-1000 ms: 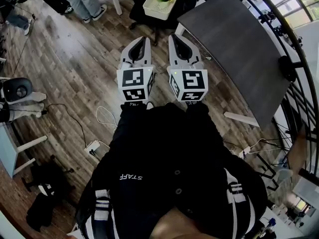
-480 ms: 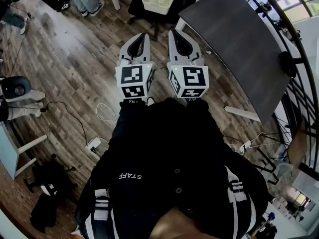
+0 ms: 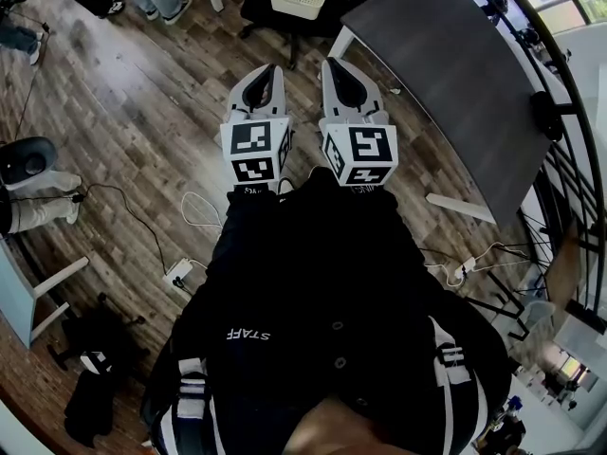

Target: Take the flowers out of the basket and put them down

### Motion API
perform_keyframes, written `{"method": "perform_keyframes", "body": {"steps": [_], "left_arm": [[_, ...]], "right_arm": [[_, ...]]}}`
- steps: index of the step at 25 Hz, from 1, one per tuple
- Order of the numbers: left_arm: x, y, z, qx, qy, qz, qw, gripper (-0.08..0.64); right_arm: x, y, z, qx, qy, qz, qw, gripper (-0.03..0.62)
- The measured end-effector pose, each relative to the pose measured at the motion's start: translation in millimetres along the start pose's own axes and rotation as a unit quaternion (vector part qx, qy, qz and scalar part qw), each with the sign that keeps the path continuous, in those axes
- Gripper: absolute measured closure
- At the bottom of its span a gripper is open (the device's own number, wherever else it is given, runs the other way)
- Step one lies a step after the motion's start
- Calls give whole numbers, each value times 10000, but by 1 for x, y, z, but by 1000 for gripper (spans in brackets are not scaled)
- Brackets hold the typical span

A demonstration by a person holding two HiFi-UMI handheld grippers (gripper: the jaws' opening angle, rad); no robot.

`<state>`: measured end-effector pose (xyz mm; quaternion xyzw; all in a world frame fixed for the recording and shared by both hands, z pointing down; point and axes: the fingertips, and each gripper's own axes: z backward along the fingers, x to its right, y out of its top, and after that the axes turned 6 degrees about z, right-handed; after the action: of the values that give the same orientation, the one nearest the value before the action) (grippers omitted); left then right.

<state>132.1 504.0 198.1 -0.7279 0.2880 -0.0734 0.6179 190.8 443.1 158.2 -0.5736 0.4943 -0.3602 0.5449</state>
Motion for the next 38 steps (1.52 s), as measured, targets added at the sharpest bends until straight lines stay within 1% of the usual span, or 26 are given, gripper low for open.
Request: {"method": "perform_keyframes", "body": {"steps": [7, 10, 12, 16, 21, 26, 32, 38], "left_arm": [[-19, -13, -20, -142, 36, 34, 9999, 561], [-33, -12, -34, -140, 190, 120, 9997, 561], [-41, -7, -48, -103, 298, 140, 9994, 561], [-56, 16, -84, 21, 471, 119, 9988, 561], [-75, 51, -145, 166, 663, 144, 9976, 561], [-74, 72, -227, 95, 676, 178, 9975, 561], [-66, 82, -316, -94, 722, 173, 9972, 561], [-66, 83, -372, -169, 812, 184, 9964, 561]], "right_arm": [[7, -13, -27, -145, -28, 14, 9999, 580], [13, -12, -47, -43, -51, 256, 9997, 580], [21, -6, -63, 66, -40, 414, 9991, 580], [45, 5, -107, 183, 52, 329, 9993, 580], [85, 18, -168, 211, 127, 311, 9992, 580], [138, 24, -231, 131, 185, 272, 9994, 580], [205, 16, -290, 8, 199, 137, 9997, 580], [252, 1, -329, -139, 225, -123, 9996, 580]]}}
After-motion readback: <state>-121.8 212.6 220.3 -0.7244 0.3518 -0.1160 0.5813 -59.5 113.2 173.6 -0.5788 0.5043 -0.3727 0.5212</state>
